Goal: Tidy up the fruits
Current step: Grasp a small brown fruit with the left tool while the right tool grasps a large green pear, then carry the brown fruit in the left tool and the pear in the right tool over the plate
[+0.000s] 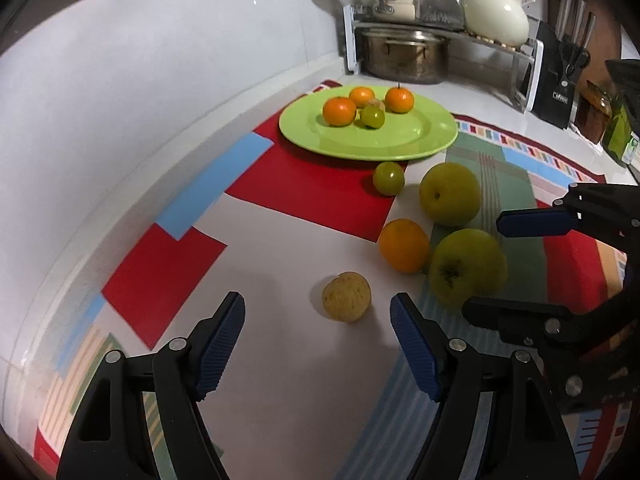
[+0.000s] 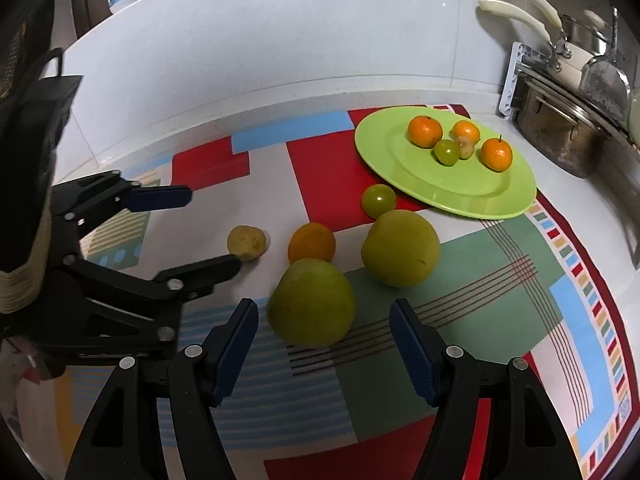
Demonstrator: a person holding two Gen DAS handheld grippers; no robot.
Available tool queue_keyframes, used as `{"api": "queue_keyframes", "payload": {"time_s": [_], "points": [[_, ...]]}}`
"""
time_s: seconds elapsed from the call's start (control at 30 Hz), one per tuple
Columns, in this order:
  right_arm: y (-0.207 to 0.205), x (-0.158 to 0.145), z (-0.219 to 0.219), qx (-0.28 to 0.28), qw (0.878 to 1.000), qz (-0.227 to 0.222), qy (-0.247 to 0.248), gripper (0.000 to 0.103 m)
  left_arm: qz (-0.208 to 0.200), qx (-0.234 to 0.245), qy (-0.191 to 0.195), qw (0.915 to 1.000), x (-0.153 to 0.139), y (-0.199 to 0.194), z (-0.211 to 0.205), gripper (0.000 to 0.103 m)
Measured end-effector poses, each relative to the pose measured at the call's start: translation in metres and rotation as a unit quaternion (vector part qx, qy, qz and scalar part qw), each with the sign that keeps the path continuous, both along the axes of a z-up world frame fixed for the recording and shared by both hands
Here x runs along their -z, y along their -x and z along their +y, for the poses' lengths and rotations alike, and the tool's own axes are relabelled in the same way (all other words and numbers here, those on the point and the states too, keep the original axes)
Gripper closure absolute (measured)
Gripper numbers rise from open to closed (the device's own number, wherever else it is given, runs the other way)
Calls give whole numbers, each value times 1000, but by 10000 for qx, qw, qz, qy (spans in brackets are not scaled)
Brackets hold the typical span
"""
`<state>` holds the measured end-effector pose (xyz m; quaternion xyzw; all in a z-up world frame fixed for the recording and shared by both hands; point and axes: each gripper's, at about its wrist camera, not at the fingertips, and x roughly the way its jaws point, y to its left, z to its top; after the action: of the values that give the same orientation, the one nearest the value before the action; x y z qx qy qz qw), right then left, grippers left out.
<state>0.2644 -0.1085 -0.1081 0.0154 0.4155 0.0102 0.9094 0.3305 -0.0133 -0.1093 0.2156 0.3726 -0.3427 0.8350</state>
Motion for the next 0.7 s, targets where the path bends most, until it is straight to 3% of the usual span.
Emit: {"api": "queue_keyframes", "payload": {"time_s": [0.27, 0.47, 0.7], "points": [[-9, 14, -5, -45, 9996, 154, -250, 35, 386, 59, 68, 9992, 14, -11, -9, 50], [-10, 17, -6, -193, 9988, 99, -430, 52, 431, 69, 153, 9989, 14, -10, -14, 74], [-6, 16, -9, -198, 9988, 40, -441, 52, 366, -286, 199, 9987, 7, -3, -9, 75]]}}
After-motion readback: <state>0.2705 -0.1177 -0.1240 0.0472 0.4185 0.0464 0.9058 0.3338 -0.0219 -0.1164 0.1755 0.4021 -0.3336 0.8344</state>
